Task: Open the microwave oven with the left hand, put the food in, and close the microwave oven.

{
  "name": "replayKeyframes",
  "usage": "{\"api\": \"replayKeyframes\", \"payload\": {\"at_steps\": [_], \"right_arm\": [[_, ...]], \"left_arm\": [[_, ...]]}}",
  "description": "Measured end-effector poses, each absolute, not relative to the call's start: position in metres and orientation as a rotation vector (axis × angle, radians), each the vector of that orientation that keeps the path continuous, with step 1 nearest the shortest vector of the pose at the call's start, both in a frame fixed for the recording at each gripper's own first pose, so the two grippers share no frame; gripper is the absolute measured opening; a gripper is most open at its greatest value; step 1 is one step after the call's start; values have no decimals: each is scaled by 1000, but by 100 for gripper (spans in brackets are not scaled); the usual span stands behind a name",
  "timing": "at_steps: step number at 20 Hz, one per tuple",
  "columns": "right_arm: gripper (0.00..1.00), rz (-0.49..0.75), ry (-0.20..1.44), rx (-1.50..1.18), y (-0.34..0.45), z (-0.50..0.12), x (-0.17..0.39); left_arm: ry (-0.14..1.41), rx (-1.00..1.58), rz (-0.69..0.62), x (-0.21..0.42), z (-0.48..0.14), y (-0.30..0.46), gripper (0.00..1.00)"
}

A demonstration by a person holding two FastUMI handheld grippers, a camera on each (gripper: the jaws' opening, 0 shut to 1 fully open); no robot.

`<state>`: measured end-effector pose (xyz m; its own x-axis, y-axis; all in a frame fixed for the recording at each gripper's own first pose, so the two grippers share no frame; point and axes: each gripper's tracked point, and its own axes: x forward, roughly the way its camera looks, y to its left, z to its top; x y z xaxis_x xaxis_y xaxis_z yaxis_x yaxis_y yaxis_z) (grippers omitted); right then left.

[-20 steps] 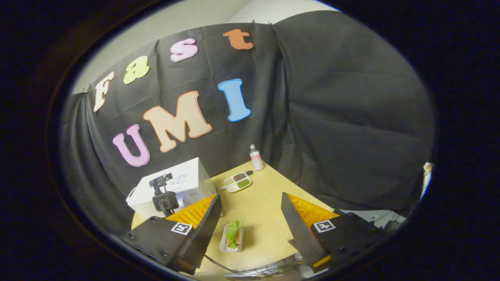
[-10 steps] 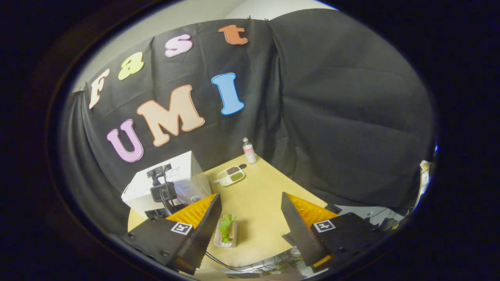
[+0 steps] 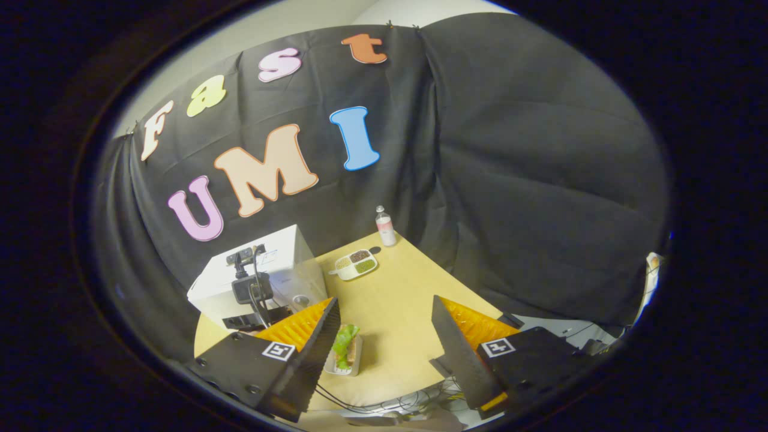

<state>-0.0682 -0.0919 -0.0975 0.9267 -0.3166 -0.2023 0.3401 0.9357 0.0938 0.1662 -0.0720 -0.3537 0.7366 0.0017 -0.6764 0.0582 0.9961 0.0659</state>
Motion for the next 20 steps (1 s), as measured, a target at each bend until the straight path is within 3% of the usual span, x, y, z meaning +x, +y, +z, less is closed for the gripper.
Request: {"api": "replayKeyframes", "payload": {"at_steps": [13, 20], "right_arm": [[96, -301, 200, 104, -97, -106, -85], [96, -284, 227, 94, -101, -115, -79]], "left_arm": [[628, 67, -51, 165, -348, -72, 3], [582, 9, -23, 139, -345, -67, 3]]}}
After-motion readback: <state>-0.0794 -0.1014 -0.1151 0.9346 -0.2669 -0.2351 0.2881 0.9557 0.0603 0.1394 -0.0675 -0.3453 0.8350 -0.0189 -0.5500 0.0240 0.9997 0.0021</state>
